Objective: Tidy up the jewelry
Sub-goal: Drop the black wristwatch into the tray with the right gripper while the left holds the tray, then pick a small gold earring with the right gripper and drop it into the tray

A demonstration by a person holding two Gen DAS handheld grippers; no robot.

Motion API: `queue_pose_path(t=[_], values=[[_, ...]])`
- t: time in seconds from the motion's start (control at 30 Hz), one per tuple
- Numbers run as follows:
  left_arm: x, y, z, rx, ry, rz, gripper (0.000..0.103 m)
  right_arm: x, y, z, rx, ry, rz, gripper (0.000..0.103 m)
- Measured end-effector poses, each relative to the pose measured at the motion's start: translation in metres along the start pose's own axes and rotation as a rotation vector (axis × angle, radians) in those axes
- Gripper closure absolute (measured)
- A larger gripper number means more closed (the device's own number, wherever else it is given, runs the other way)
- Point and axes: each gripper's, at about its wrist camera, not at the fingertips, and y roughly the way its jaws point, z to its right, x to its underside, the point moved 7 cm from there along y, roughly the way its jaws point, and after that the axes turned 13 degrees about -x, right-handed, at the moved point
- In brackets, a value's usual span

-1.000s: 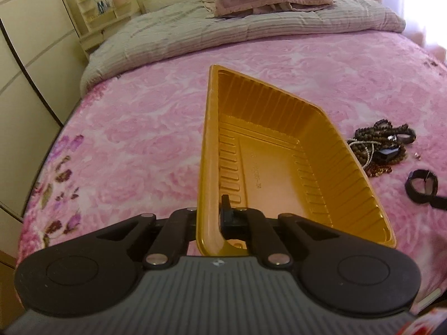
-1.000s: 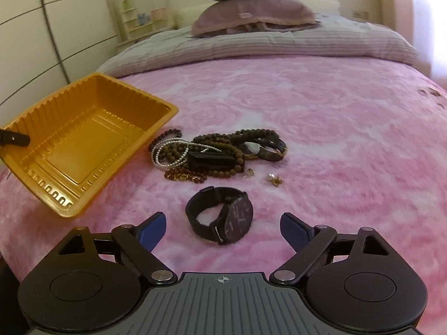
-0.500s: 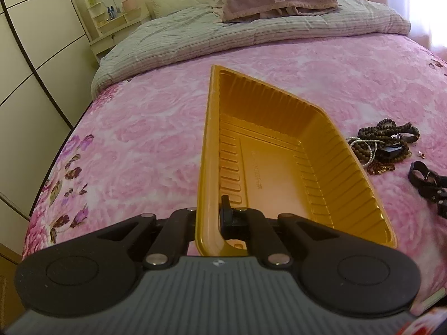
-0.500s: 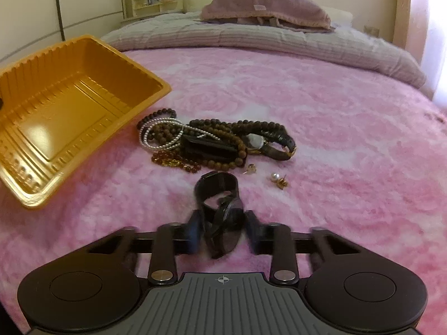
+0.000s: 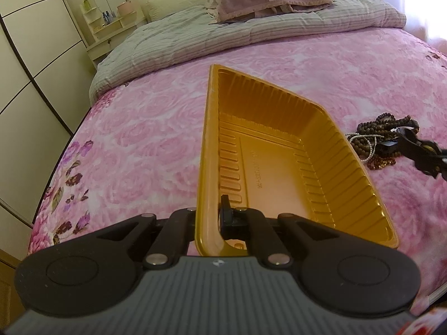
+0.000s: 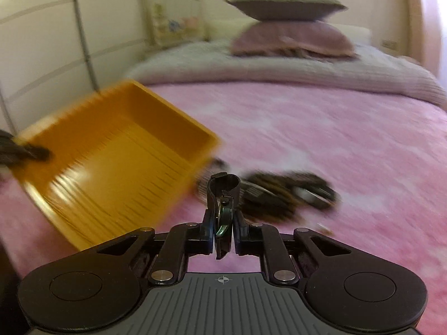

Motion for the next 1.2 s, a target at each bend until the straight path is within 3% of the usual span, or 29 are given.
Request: queue_pose_path(t=[0.17, 0.47, 0.53, 0.6, 0.67, 0.73, 0.97, 1.1, 1.2], values=[[0.003, 0.001, 0.000, 0.003, -0.006, -0.005, 0.100, -0.015, 0.033, -0.035, -0.141, 0.002, -0.046, 0.089], [0.005, 0.004, -0.001, 0.015, -0.007, -0.005, 0.100, -0.001, 0.075, -0.048, -0.210, 0.001, -0.144, 0.088], [0.006, 0.004, -0.002, 0.018, -0.010, -0.002, 0.100, -0.001, 0.074, -0.048, -0.249, 0.023, -0.132, 0.081], [0.007, 0.004, 0.000, 0.016, -0.005, 0.000, 0.100, -0.005, 0.066, -0.046, -0.244, 0.028, -0.091, 0.064], [0.007, 0.004, 0.000, 0.020, -0.010, 0.003, 0.100, -0.008, 0.051, -0.041, -0.218, 0.038, -0.045, 0.056], [0.007, 0.004, 0.000, 0.023, -0.012, 0.004, 0.100, -0.008, 0.038, -0.029, -0.168, 0.042, -0.004, 0.055], [0.008, 0.005, -0.002, 0.024, -0.016, 0.005, 0.100, 0.028, 0.009, 0.059, 0.176, 0.097, -0.029, 0.055], [0.009, 0.005, -0.002, 0.023, -0.026, 0.002, 0.100, 0.038, 0.000, 0.099, 0.268, 0.131, -0.026, 0.055], [0.009, 0.006, -0.002, 0.022, -0.032, -0.002, 0.100, 0.036, 0.004, 0.114, 0.263, 0.122, -0.030, 0.055]])
